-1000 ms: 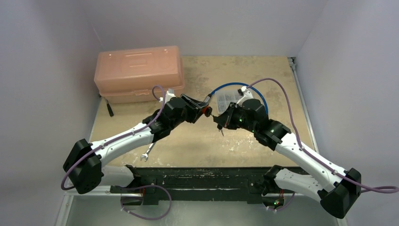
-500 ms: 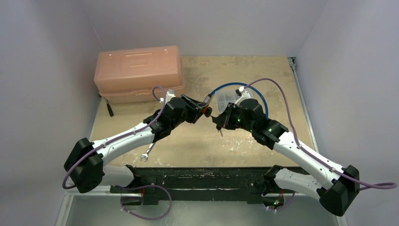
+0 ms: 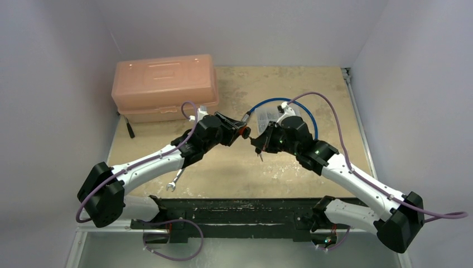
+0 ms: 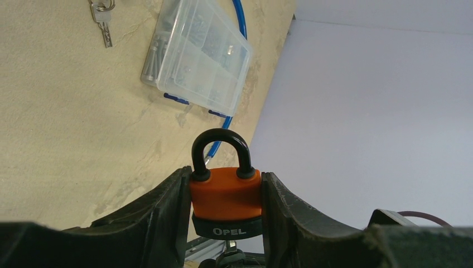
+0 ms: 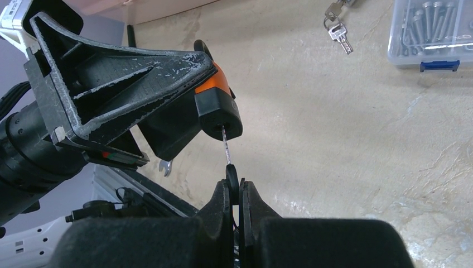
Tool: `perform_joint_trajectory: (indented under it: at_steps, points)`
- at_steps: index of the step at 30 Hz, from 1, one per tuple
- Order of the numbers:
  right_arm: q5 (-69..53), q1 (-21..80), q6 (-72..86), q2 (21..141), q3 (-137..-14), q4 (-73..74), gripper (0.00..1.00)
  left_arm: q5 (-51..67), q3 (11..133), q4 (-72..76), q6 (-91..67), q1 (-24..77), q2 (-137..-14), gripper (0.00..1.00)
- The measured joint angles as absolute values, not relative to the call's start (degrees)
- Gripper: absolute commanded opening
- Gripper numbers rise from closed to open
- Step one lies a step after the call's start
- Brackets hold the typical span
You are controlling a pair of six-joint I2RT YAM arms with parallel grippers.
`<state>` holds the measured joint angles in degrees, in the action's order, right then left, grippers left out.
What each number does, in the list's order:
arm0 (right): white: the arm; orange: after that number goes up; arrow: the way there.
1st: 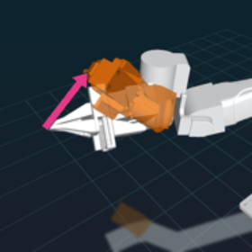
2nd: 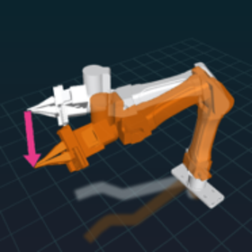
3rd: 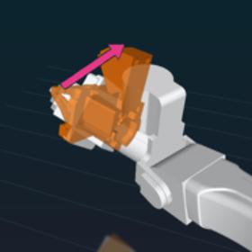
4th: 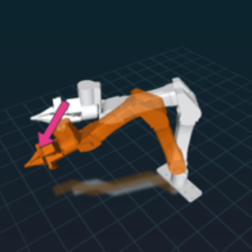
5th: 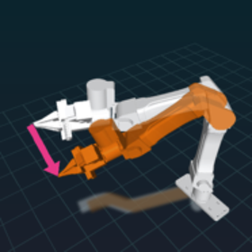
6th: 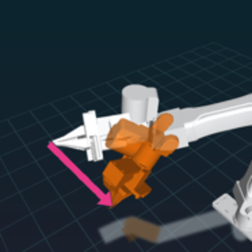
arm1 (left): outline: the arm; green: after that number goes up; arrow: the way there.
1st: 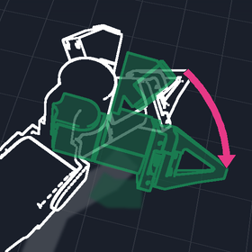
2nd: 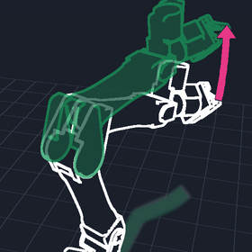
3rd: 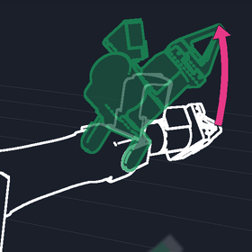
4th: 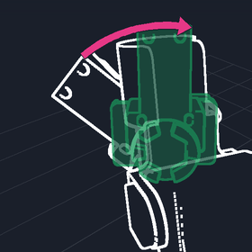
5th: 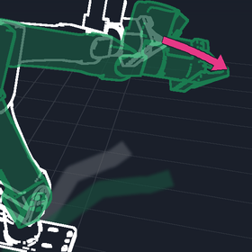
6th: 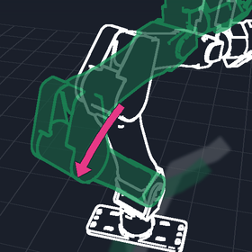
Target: Unlock with the key
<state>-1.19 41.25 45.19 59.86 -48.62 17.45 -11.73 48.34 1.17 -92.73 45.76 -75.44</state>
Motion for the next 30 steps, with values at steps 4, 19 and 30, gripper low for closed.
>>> perform_joint_trajectory:
  at_steps: [4,19,30]
  points:
    - [-1.15,41.32,45.74,60.69,-48.88,17.45,0.0,-12.21,48.34,0.97,-91.92,45.76,-75.46,0.0]
    - [-0.93,41.58,45.32,66.85,-54.59,22.65,0.0,-13.93,48.4,-0.36,-88.86,45.52,-76.36,0.0]
    - [0.71,41.67,45.25,67.2,-54.87,22.92,0.0,-14.33,48.56,0.8,-89.27,45.78,-77.6,0.0]
